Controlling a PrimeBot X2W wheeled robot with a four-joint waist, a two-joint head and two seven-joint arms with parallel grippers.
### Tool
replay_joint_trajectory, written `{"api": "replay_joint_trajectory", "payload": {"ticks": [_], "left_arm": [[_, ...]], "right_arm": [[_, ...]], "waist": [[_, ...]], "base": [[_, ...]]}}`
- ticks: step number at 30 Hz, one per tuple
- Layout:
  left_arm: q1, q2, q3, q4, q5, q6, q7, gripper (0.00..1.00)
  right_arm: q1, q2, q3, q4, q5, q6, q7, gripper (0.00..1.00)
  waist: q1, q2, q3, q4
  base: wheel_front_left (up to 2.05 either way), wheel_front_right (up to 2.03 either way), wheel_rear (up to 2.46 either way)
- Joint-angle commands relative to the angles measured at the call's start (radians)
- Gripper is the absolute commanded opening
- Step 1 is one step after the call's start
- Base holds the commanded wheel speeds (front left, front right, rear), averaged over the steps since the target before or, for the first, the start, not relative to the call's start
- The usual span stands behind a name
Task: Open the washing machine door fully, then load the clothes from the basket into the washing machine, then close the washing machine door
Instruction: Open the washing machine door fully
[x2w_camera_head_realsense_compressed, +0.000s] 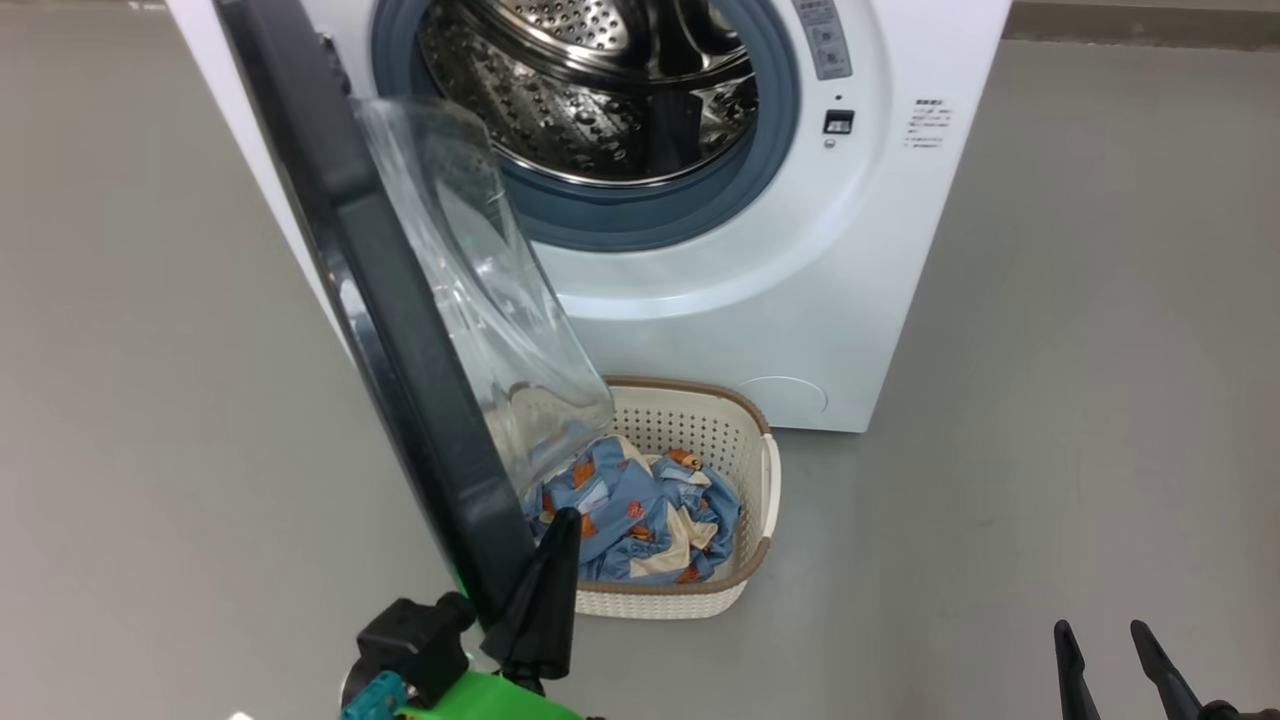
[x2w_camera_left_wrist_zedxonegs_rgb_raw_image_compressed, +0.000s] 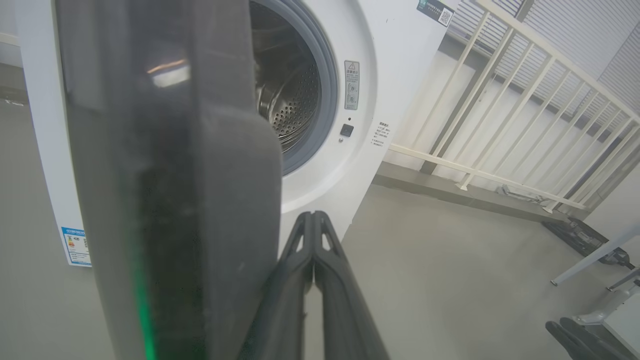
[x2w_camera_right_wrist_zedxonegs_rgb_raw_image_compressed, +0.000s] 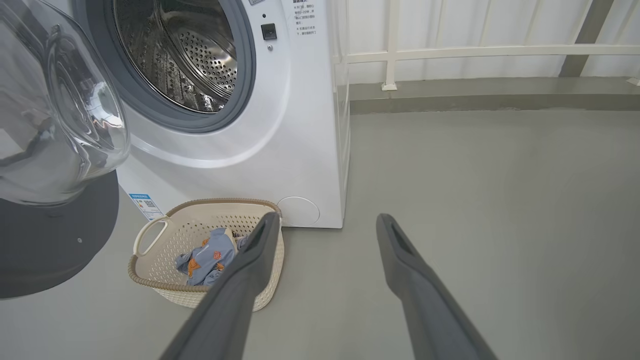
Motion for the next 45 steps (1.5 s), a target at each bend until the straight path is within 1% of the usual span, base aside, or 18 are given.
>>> {"api": "replay_joint_trajectory", "payload": {"ticks": [1,3,4,5,6,9,20,25,28,33,37,40,41,45], "left_arm": [[-0.046,0.002,0.029,-0.018,-0.005,0.007,-0.011,0.0],[-0.051,0.002,0.032,-0.015,-0.008,0.023,-0.014,0.0],[-0.055,0.002,0.033,-0.012,-0.014,0.039,-0.016,0.0],[-0.055,0.002,0.033,-0.012,-0.014,0.039,-0.016,0.0],[-0.059,0.002,0.036,-0.01,-0.016,0.055,-0.019,0.0],[-0.065,0.002,0.035,-0.016,-0.017,0.072,-0.02,0.0],[-0.066,0.005,0.049,-0.045,-0.019,0.095,-0.023,0.0],[-0.063,0.009,0.078,-0.035,-0.03,0.106,-0.03,0.0],[-0.06,0.012,0.105,-0.022,-0.039,0.112,-0.036,0.0],[-0.073,0.013,0.159,0.011,-0.054,0.112,-0.048,0.0],[-0.103,0.015,0.211,0.06,-0.057,0.107,-0.054,0.0],[-0.135,0.017,0.257,0.107,-0.057,0.095,-0.056,0.0],[-0.135,0.017,0.257,0.107,-0.057,0.095,-0.056,0.0],[-0.186,0.018,0.326,0.175,-0.046,0.067,-0.058,0.0]], "right_arm": [[-0.029,-0.014,0.02,-0.023,0.004,0.006,-0.012,1.0],[-0.031,-0.014,0.017,-0.023,0.006,0.006,-0.012,1.0],[-0.033,-0.014,0.017,-0.024,0.007,0.006,-0.012,1.0],[-0.033,-0.014,0.017,-0.024,0.007,0.006,-0.012,1.0],[-0.035,-0.014,0.019,-0.023,0.007,0.006,-0.012,1.0],[-0.039,-0.014,0.02,-0.022,0.005,0.006,-0.012,1.0],[-0.051,-0.014,0.024,-0.016,-0.005,0.006,-0.012,1.0],[-0.055,-0.014,0.027,-0.016,-0.014,0.006,-0.012,1.0],[-0.056,-0.016,0.031,-0.015,-0.017,0.006,-0.012,1.0],[-0.056,-0.017,0.041,-0.012,-0.019,0.006,-0.012,1.0],[-0.055,-0.017,0.056,-0.007,-0.018,0.006,-0.012,1.0],[-0.05,-0.018,0.065,-0.001,-0.013,0.006,-0.012,1.0],[-0.05,-0.018,0.065,-0.001,-0.013,0.006,-0.012,1.0],[-0.046,-0.02,0.075,0.007,-0.008,0.006,-0.012,1.0]], "waist": [[0.0,-0.0001,0.008,0.012],[0.0,-0.0001,0.014,0.024],[0.0,-0.0001,0.019,0.04],[0.0,-0.0001,0.019,0.04],[0.0,-0.0001,0.023,0.058],[0.0,-0.0001,0.032,0.094],[0.0,-0.0001,0.059,0.26],[0.0,-0.0001,0.066,0.327],[0.0,-0.0001,0.069,0.355],[0.0,-0.0001,0.07,0.373],[0.0,-0.0001,0.062,0.365],[0.0,-0.0001,0.056,0.353],[0.0,-0.0001,0.056,0.353],[0.0,-0.0001,0.051,0.328]], "base": [[0.0,0.0,0.0],[0.0,0.0,0.0],[0.0,0.0,0.0],[0.0,0.0,0.0],[0.0,0.0,0.0],[0.0,0.0,0.0],[0.0,0.0,0.0],[0.0,0.0,0.0],[0.0,0.0,0.0],[0.0,0.0,0.0],[0.0,0.0,0.0],[0.0,0.0,0.0],[0.0,0.0,0.0],[0.0,0.0,0.0]]}}
